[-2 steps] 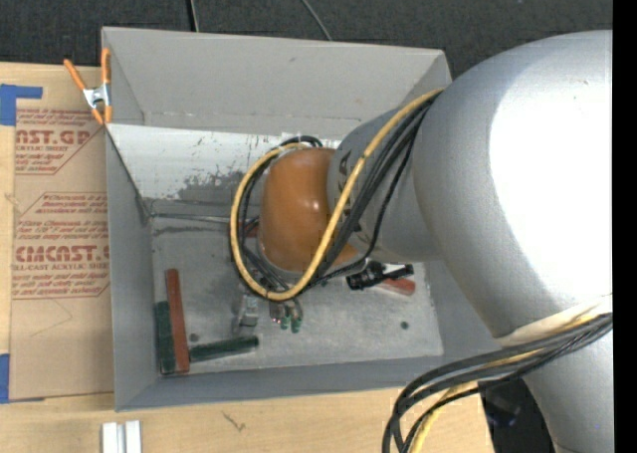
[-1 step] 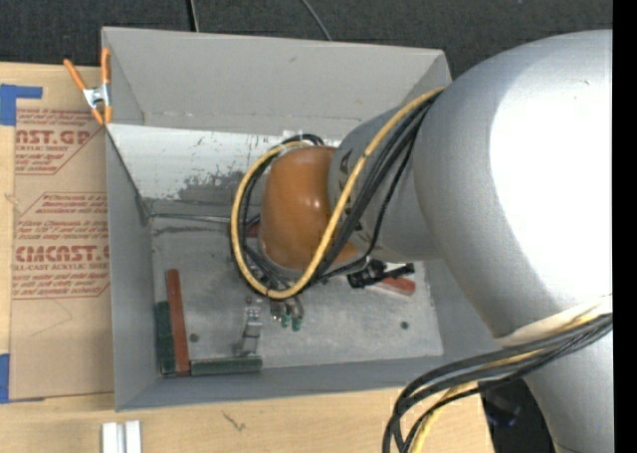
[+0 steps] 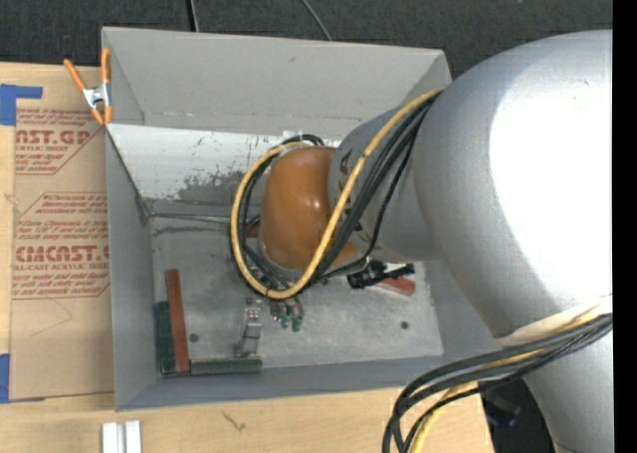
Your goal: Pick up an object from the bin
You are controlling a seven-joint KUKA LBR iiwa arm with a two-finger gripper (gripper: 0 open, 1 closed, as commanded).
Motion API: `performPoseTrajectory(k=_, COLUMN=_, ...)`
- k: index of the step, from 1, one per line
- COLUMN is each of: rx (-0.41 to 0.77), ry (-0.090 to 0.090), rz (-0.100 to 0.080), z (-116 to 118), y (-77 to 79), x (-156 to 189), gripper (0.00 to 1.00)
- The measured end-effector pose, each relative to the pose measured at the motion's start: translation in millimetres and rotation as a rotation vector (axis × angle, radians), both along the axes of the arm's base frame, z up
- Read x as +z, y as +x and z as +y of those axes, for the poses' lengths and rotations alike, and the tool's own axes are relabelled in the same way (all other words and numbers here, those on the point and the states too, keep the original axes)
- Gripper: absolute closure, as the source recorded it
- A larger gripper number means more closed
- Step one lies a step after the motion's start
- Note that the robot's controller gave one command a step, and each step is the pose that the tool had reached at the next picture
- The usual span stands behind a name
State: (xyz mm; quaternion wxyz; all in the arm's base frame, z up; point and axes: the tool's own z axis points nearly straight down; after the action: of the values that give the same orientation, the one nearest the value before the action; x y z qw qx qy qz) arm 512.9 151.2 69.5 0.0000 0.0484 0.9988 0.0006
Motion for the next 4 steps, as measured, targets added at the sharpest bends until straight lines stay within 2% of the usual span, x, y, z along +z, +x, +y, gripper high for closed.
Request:
performPoseTrajectory(k=1, rx=0.040, ry=0.000, rz=0.002, z=-48.9, y=-5.9, x=16.4, gripper=0.00)
performPoseTrajectory(k=2, rx=-0.025, ry=-0.005, rz=0.000, z=-53.3, y=2.2, x=26.7, gripper=0.00)
performPoseTrajectory(k=3, rx=0.052, ry=0.000, rz=0.000, z=-25.8, y=-16.0, x=20.0, gripper=0.00)
performPoseTrajectory(k=4, rx=-0.057, ry=0.000, rz=0.000, z=1.9, y=3.8, x=13.4, gripper=0.00)
